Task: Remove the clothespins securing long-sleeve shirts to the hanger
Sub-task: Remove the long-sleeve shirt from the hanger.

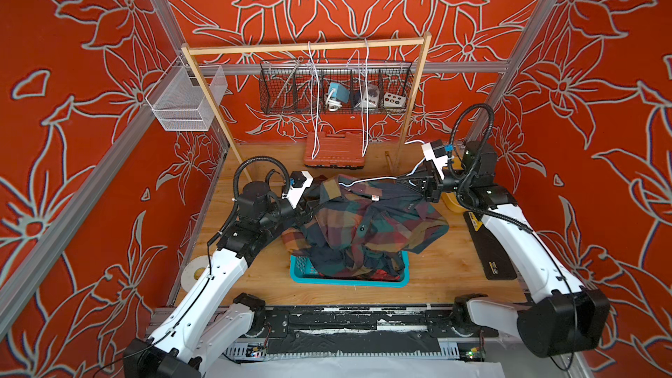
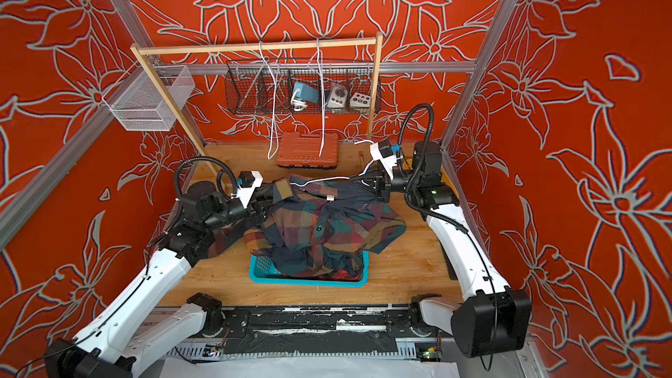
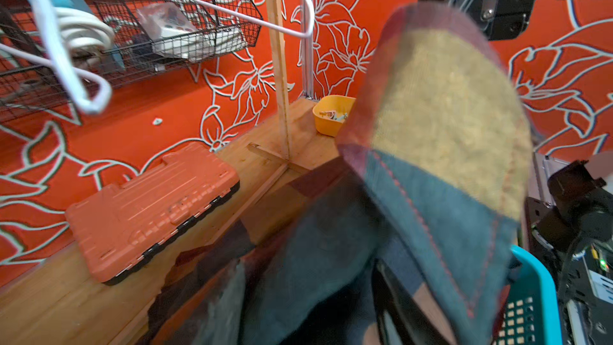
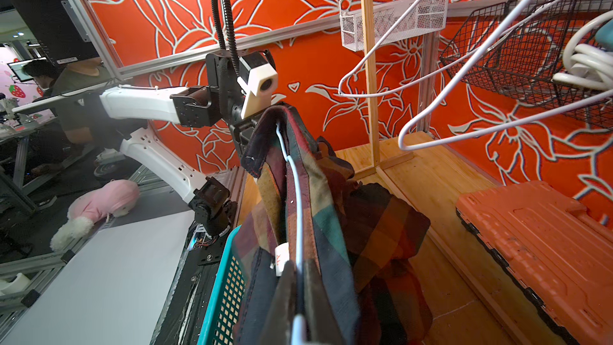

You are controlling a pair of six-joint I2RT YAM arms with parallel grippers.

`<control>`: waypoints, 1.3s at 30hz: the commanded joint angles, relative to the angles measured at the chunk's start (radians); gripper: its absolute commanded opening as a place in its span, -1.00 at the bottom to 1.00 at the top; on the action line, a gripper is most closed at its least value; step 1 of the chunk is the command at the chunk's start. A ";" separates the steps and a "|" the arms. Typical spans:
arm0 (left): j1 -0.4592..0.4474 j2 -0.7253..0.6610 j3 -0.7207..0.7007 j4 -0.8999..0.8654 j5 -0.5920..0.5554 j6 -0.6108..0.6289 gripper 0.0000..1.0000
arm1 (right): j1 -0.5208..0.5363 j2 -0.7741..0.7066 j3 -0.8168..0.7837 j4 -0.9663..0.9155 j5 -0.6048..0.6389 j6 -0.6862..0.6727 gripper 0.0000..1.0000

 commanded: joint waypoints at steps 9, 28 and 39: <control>-0.019 0.068 0.085 -0.018 0.000 0.048 -1.00 | 0.008 -0.024 0.019 0.010 -0.067 -0.027 -1.00; 0.063 0.125 0.080 -0.093 -0.460 -0.204 -1.00 | -0.004 -0.011 0.032 -0.036 -0.061 -0.056 -1.00; 0.119 -0.035 -0.011 -0.021 -0.156 -0.155 -0.61 | -0.012 0.006 0.046 -0.052 -0.038 -0.065 -1.00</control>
